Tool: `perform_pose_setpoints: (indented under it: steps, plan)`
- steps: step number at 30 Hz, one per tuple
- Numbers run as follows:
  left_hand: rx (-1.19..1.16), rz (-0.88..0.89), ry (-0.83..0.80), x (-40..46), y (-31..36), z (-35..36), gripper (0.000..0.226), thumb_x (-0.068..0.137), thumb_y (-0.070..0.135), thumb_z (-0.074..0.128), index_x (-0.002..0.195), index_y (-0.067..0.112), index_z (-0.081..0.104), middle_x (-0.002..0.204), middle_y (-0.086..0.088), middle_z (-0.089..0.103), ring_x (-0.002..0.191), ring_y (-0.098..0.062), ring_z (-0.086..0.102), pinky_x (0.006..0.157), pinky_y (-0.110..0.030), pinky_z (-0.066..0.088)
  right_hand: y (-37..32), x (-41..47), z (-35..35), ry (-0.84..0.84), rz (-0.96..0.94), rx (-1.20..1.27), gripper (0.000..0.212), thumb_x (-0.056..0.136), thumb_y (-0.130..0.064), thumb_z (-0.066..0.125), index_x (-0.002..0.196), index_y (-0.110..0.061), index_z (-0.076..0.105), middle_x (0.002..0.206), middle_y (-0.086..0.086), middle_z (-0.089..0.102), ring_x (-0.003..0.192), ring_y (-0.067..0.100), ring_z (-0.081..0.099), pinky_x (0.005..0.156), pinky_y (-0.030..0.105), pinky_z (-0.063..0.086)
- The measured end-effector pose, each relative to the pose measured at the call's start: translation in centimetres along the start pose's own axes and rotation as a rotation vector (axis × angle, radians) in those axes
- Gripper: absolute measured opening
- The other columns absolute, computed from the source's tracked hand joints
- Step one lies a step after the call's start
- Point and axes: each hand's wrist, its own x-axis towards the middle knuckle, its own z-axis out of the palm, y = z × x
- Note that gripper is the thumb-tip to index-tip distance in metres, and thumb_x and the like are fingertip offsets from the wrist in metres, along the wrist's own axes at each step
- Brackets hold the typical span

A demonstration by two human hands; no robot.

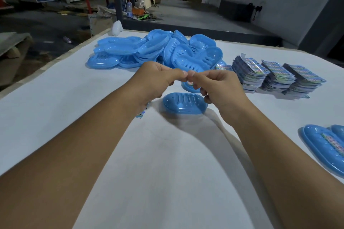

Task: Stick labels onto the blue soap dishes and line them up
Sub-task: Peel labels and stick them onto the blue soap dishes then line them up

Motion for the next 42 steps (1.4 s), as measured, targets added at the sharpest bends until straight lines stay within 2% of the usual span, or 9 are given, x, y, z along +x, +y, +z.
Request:
perform_pose_setpoints:
  steps: [6,10,14,18,21,29,33,38,42]
  plan:
    - [0.06,-0.008,0.056,0.0,-0.3,0.1,0.019,0.073,0.045,0.084,0.073,0.026,0.079,0.047,0.025,0.058,0.043,0.014,0.05,0.054,-0.016,0.039,-0.1,0.1,0.5,0.009,0.017,0.002,0.027,0.093,-0.037,0.072,0.077,-0.017,0.081,0.067,-0.007,0.069,0.052,0.005,0.047,0.053,0.021,0.04]
    - [0.05,-0.07,0.143,0.5,-0.5,-0.1,0.032,0.065,0.045,0.082,0.075,0.016,0.077,0.049,0.017,0.053,0.045,-0.002,0.047,0.059,-0.026,0.04,0.3,0.5,-0.3,0.159,0.009,-0.1,0.028,0.085,-0.034,0.08,0.058,-0.026,0.075,0.055,-0.012,0.06,0.046,0.002,0.044,0.049,0.017,0.039]
    - [0.058,-0.079,0.132,0.6,-0.7,-0.2,0.033,0.066,0.045,0.082,0.077,0.015,0.077,0.046,0.018,0.049,0.039,0.0,0.043,0.057,-0.027,0.04,0.5,0.7,-0.8,0.162,0.038,-0.138,0.025,0.081,-0.035,0.083,0.069,-0.014,0.077,0.062,-0.001,0.057,0.047,0.006,0.04,0.043,0.016,0.035]
    - [0.059,-0.086,0.132,0.5,-0.7,-0.1,0.037,0.061,0.048,0.081,0.079,0.015,0.078,0.07,0.002,0.053,0.056,-0.012,0.044,0.06,-0.03,0.041,0.6,0.8,-0.8,0.137,0.086,-0.157,0.027,0.081,-0.035,0.083,0.07,-0.01,0.077,0.061,-0.003,0.059,0.046,0.004,0.042,0.041,0.017,0.035]
    - [0.059,-0.104,0.117,0.4,-0.6,0.1,0.038,0.059,0.048,0.079,0.074,0.014,0.075,0.072,-0.003,0.05,0.06,-0.017,0.04,0.06,-0.031,0.036,0.6,0.8,-0.8,0.125,0.132,-0.17,0.03,0.078,-0.035,0.083,0.071,-0.007,0.075,0.064,0.002,0.058,0.052,0.011,0.043,0.041,0.019,0.034]
    - [0.141,-0.155,0.061,0.4,-1.6,0.6,0.023,0.078,0.031,0.076,0.081,0.013,0.062,0.036,0.008,0.028,0.028,-0.012,0.021,0.034,-0.009,0.017,0.9,0.7,-0.8,0.048,0.235,-0.202,0.038,0.072,-0.036,0.086,0.085,-0.001,0.076,0.072,0.006,0.058,0.065,0.02,0.043,0.049,0.027,0.031]
    - [0.212,-0.116,0.077,0.2,-1.9,0.7,0.045,0.082,0.035,0.076,0.093,-0.008,0.068,0.036,0.006,0.032,0.025,-0.011,0.021,0.031,-0.01,0.016,1.1,0.9,-0.7,0.079,0.238,-0.228,0.042,0.071,-0.033,0.087,0.081,0.005,0.072,0.055,-0.001,0.051,0.047,0.012,0.038,0.04,0.016,0.026]
    - [0.345,-0.062,0.068,0.0,-2.0,0.6,0.041,0.081,0.038,0.077,0.088,-0.002,0.075,0.039,0.005,0.04,0.027,-0.01,0.026,0.027,-0.014,0.019,1.3,0.8,-0.6,0.05,0.221,-0.277,0.031,0.072,-0.031,0.087,0.069,-0.013,0.063,0.037,-0.011,0.038,0.028,0.006,0.031,0.032,0.011,0.022]
    - [0.409,-0.056,0.086,0.1,-2.0,0.7,0.035,0.077,0.038,0.076,0.08,0.004,0.077,0.045,0.002,0.046,0.036,-0.012,0.032,0.041,-0.021,0.031,1.5,1.0,-0.5,0.047,0.213,-0.315,0.028,0.069,-0.032,0.088,0.073,-0.015,0.066,0.036,-0.011,0.037,0.029,0.005,0.032,0.032,0.012,0.022]
